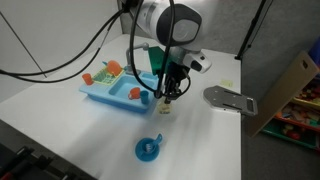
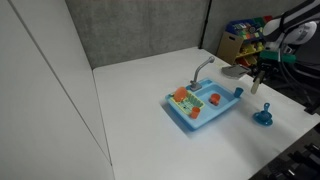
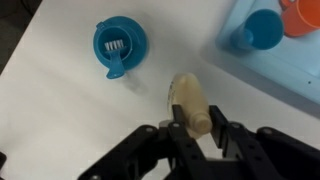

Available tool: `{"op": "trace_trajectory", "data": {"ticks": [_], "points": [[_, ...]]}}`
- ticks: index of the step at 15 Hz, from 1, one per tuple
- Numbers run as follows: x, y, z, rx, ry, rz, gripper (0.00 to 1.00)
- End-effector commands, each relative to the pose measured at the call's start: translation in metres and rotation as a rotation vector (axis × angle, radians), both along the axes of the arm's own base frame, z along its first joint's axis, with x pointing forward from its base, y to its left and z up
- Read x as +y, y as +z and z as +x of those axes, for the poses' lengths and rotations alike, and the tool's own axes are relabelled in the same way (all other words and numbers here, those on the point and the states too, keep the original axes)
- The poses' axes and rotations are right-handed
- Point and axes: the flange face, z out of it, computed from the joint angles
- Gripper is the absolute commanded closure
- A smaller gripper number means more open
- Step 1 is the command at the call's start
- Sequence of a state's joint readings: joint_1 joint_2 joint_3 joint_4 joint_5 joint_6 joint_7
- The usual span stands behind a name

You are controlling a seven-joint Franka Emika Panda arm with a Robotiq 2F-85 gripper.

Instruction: Pick up the detergent and put it on the table

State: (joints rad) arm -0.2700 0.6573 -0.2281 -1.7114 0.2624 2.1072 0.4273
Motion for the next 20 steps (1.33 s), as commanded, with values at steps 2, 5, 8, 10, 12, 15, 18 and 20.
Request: {"op": "trace_trajectory", "data": {"ticks": [2,5,8,10,12,15,18,20], "points": [[0.013,-0.002,0.0,-0.033,0.025,0.047,0.92],[0.009,-0.011,0.003,-0.006,0.015,0.031,0.69],[0.012,-0.011,0.004,-0.008,0.021,0.032,0.69],[0.005,-0.01,0.008,-0.032,-0.025,0.016,0.92],[-0.002,-0.012,0.011,-0.048,-0.058,-0.001,0.92],[-0.007,-0.02,0.014,-0.075,-0.104,-0.026,0.92],[-0.01,-0.034,0.017,-0.093,-0.138,-0.049,0.92],[-0.014,-0.044,0.019,-0.1,-0.158,-0.063,0.92]]}}
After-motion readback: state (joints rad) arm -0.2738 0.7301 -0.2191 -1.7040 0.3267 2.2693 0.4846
